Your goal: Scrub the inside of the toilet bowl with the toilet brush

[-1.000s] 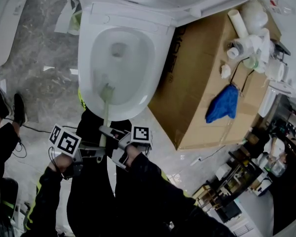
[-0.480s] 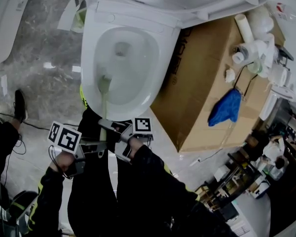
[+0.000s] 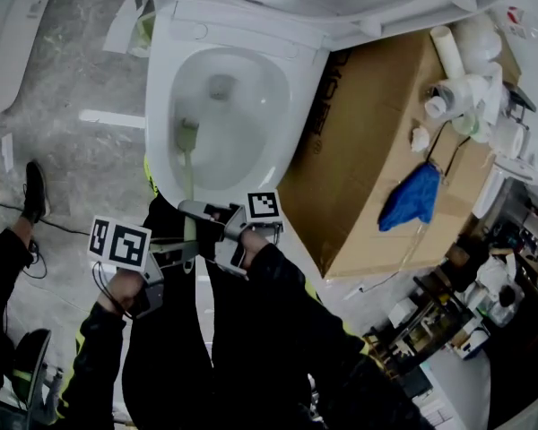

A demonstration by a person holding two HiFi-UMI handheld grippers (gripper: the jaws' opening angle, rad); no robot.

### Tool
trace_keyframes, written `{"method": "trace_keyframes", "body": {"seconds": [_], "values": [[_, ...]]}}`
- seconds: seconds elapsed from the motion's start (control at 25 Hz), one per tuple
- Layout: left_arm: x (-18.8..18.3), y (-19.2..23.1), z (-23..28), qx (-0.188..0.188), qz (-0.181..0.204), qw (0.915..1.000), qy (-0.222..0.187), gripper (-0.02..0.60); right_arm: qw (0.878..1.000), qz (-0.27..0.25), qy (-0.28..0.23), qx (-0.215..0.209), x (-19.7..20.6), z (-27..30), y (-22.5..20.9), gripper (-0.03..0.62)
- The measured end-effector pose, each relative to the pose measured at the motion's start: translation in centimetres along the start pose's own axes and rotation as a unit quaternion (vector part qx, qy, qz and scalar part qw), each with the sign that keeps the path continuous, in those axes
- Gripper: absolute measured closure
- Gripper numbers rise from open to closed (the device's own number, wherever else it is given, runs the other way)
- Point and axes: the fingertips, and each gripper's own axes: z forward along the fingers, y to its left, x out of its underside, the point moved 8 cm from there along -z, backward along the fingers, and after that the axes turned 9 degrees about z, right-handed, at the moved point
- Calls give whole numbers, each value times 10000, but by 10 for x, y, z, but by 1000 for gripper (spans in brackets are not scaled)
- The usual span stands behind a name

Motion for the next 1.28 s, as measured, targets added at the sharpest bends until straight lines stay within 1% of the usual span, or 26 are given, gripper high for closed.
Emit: {"method": "trace_keyframes", "body": {"seconds": [0.08, 0.24, 0.36, 0.44, 0.6, 0.84, 0.92, 1.04, 1.12, 1.28], "values": [[-4, -1, 0, -48, 8, 10000, -77, 503, 9999, -131, 48, 52, -3, 2, 6, 526], [-13, -2, -1, -162, -19, 9995, -265, 503, 9980, -567, 149, 244, -10, 9, 20, 526], [-22, -1, -4, -194, 22, 9989, -417, 503, 9965, -770, 208, 255, -17, 15, 31, 526], [-28, -1, -6, -221, 82, 9985, -494, 502, 9958, -850, 203, 260, -20, 18, 36, 526], [-41, 1, -9, -358, 326, 9969, -623, 502, 9950, -947, 253, 202, -29, 23, 46, 526], [-54, 4, -8, -424, 311, 9963, -686, 502, 9930, -1143, 209, 208, -42, 25, 56, 528], [-60, 5, -8, -395, 411, 9961, -674, 502, 9924, -1204, 131, 217, -45, 26, 60, 528], [-69, 6, -10, -361, 567, 9958, -621, 502, 9924, -1224, 48, 111, -48, 29, 65, 528], [-74, 6, -11, -362, 602, 9956, -616, 502, 9920, -1261, -7, 62, -52, 30, 68, 528], [-81, 9, -11, -364, 662, 9951, -639, 502, 9892, -1461, -86, 109, -57, 32, 74, 528]]}}
